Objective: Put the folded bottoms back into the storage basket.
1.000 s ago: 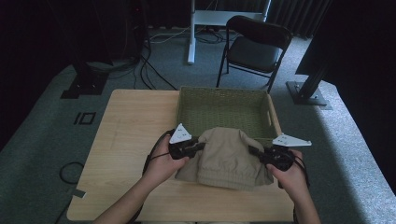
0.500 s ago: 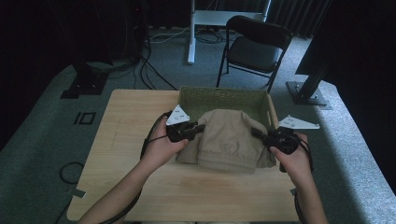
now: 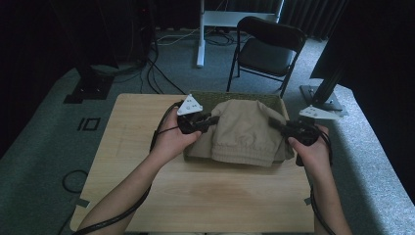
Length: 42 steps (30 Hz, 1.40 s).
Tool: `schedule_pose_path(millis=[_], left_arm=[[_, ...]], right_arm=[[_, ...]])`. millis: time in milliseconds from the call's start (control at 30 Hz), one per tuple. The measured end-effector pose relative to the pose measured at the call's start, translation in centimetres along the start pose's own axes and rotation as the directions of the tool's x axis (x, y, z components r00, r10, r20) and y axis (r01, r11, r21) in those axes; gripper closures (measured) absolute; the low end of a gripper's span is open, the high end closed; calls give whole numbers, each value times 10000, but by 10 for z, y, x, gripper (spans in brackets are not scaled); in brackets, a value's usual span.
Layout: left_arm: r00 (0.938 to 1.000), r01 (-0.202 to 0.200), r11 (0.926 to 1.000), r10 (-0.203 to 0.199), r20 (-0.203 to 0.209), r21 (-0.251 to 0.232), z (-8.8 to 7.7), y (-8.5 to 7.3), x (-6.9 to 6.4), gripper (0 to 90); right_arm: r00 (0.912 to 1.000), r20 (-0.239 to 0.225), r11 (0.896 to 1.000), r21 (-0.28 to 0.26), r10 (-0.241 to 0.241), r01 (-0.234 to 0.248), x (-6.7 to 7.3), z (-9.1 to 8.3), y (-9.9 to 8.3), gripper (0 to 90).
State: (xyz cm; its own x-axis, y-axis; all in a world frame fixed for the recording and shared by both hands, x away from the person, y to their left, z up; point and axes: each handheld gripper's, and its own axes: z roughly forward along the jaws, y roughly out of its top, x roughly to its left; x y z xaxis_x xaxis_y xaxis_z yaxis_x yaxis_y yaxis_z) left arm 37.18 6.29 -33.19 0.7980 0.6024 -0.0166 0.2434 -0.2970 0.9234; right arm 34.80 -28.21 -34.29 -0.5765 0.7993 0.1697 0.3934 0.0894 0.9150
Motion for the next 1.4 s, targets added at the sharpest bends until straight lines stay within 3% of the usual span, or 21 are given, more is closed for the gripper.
schedule_pose_path(millis=[367, 500, 633, 767, 967, 1033, 1233, 1400], left_arm=[[9988, 257, 9990, -272, -399, -374, 22, 17, 27, 812], [9984, 206, 9988, -229, -519, -440, 34, 17, 36, 812], [9968, 436, 9982, -463, -659, -418, 48, 9, 44, 812], [9939, 732, 9965, -762, -792, -408, 65, -3, 54, 813], [9865, 1075, 9942, -1060, -1250, 54, 89, -24, 64, 812], [9837, 1379, 9904, -1363, -1173, 49, 95, -29, 66, 813], [9771, 1825, 9829, -1787, -1152, 229, 115, -47, 76, 812], [9742, 1949, 9795, -1872, -1260, 517, 128, -60, 80, 812]], right_arm=[[9995, 121, 9993, -239, 285, -282, -20, 18, 25, 803], [9989, 212, 9988, -247, 421, -416, -31, 30, 30, 803], [9981, 222, 9981, -233, 579, -574, -46, 45, 31, 802], [9966, 319, 9971, -59, 766, -764, -58, 60, 25, 802], [9901, 540, 9912, 200, 1294, -1306, -76, 88, 6, 801], [9885, 735, 9898, 448, 1320, -1355, -81, 99, -2, 801], [9817, 1168, 9848, 693, 1507, -1594, -97, 122, -20, 801], [9771, 1566, 9808, 1083, 1443, -1622, -105, 138, -33, 800]])
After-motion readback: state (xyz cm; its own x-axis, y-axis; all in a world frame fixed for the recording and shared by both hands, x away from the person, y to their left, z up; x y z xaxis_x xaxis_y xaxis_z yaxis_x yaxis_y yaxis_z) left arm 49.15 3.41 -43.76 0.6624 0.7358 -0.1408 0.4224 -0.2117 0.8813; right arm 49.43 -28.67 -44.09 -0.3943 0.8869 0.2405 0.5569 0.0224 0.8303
